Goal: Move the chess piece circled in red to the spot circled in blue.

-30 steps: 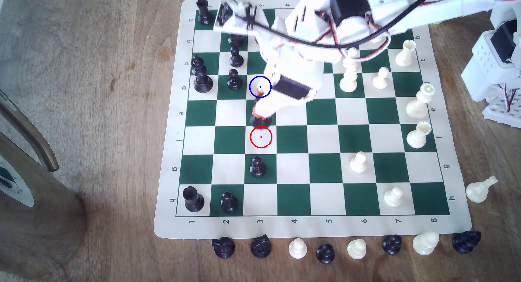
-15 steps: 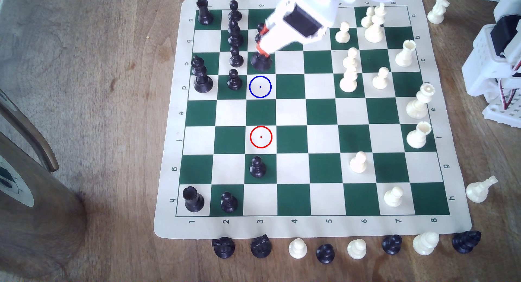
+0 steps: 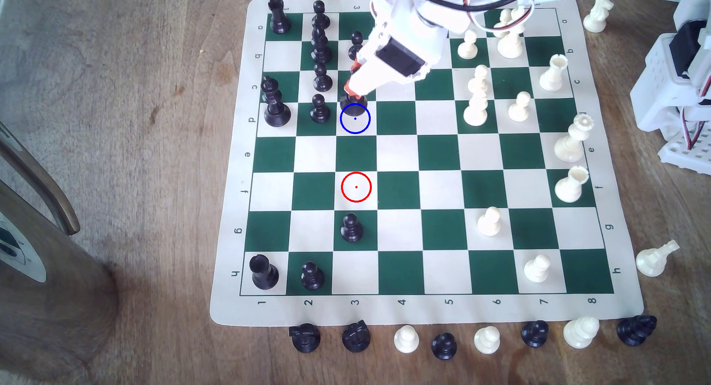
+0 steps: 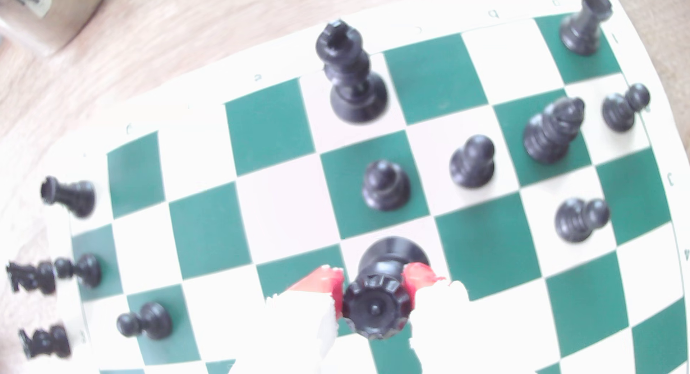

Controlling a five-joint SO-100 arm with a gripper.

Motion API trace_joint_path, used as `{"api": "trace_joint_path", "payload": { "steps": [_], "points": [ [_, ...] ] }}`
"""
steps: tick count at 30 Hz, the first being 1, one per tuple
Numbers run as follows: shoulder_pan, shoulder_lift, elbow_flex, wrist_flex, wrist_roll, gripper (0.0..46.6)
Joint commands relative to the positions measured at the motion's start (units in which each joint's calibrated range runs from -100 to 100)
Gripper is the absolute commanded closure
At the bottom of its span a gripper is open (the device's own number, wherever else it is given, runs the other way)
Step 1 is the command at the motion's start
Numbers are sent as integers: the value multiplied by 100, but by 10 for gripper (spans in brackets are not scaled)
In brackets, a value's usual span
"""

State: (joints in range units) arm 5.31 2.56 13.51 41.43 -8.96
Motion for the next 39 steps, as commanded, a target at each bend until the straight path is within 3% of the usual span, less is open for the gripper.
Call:
{"api": "trace_joint_path", "payload": {
  "steps": [1,24,26,29,39],
  "points": [
    [20,-1,-145,-163,10,464],
    [-11,424,-145,-392,29,464],
    [-11,449,-136,-417,29,440],
    [20,458,-136,-442,39,359],
    [83,288,109,-532,39,285]
  ]
}}
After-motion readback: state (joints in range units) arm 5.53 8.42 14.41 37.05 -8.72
